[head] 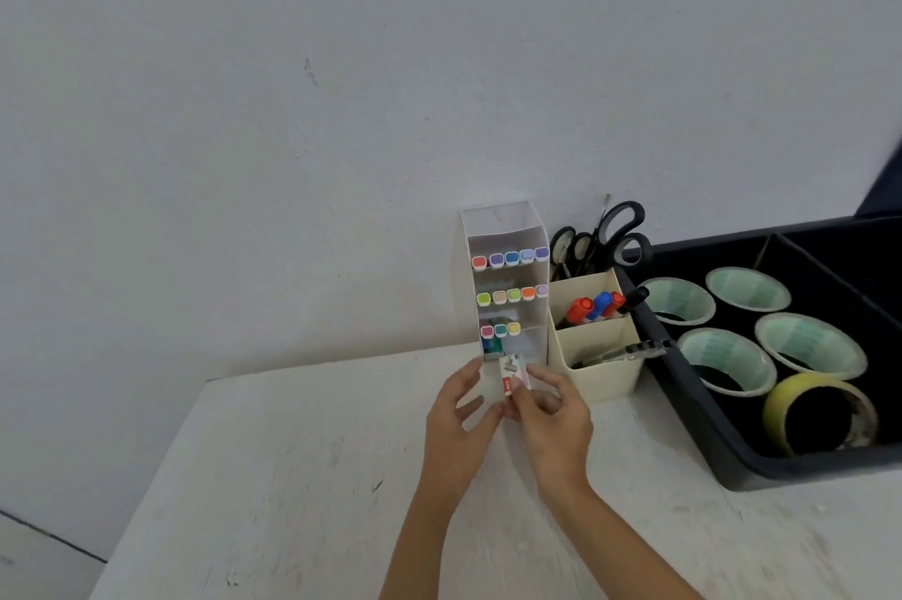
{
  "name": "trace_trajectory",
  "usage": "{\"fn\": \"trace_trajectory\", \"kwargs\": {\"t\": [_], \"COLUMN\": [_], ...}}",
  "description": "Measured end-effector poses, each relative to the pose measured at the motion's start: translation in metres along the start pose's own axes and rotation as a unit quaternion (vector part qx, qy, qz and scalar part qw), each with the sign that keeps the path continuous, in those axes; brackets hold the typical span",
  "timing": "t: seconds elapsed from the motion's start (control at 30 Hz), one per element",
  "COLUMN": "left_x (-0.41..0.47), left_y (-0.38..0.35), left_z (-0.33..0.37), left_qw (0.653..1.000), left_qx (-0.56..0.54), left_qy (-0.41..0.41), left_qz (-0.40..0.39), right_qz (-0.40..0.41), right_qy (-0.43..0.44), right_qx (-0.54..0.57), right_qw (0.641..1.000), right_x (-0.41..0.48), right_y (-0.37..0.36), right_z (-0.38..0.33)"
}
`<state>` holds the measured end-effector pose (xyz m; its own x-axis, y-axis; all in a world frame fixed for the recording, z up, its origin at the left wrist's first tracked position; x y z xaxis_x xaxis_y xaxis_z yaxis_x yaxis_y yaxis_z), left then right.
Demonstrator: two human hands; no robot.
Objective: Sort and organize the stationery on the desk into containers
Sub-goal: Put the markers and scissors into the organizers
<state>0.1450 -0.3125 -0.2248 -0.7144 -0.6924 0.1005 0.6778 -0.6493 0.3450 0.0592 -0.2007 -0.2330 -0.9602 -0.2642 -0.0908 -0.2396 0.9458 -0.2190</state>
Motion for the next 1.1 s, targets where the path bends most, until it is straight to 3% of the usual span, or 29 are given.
{"fn": "trace_trajectory", "kwargs": {"t": [0.07, 0.2, 0.27, 0.5, 0.7, 0.83, 0.93, 1.1], "left_x": [0.002, 0.008, 0.012, 0.013, 0.009, -0.018, -0.044, -0.091], "left_y": [0.000, -0.011, -0.014, -0.016, -0.017, -0.009, -0.025, -0.074], "left_z": [-0.005, -0.019, -0.023, -0.035, -0.031, -0.005, 0.022, 0.092], "left_qw": [0.998, 0.994, 0.996, 0.993, 0.992, 0.984, 0.980, 0.982], "left_qx": [-0.036, -0.056, -0.018, -0.075, -0.072, -0.078, -0.107, -0.138], "left_qy": [0.046, 0.088, 0.081, 0.095, 0.106, 0.112, 0.103, 0.041], "left_qz": [0.023, -0.004, -0.012, 0.003, -0.011, 0.118, 0.132, 0.123], "right_qz": [0.045, 0.098, 0.107, 0.104, -0.006, -0.104, -0.185, -0.179], "right_qy": [0.026, 0.065, 0.071, 0.045, 0.030, 0.017, -0.040, -0.063], "right_qx": [0.007, -0.006, -0.024, -0.173, -0.243, -0.236, -0.204, -0.108], "right_qw": [0.999, 0.993, 0.991, 0.978, 0.970, 0.966, 0.960, 0.976], "right_x": [0.004, 0.016, 0.027, 0.050, 0.046, 0.009, -0.023, -0.052], "right_y": [-0.003, -0.014, -0.019, -0.034, -0.041, -0.018, 0.019, 0.110], "right_z": [0.001, 0.005, 0.008, 0.016, 0.003, -0.013, -0.031, -0.076]}}
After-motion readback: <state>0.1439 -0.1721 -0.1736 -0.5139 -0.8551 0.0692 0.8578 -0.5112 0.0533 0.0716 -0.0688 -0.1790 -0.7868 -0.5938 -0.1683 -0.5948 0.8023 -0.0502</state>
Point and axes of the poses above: each hand's wrist, its own x-axis towards the middle knuckle, its own y-axis out of the back of the hand, z = x × y, the point moved 8 cm from there along x, towards the middle knuckle, and after that the axes turned 5 degrees about x, right-handed, at the moved point
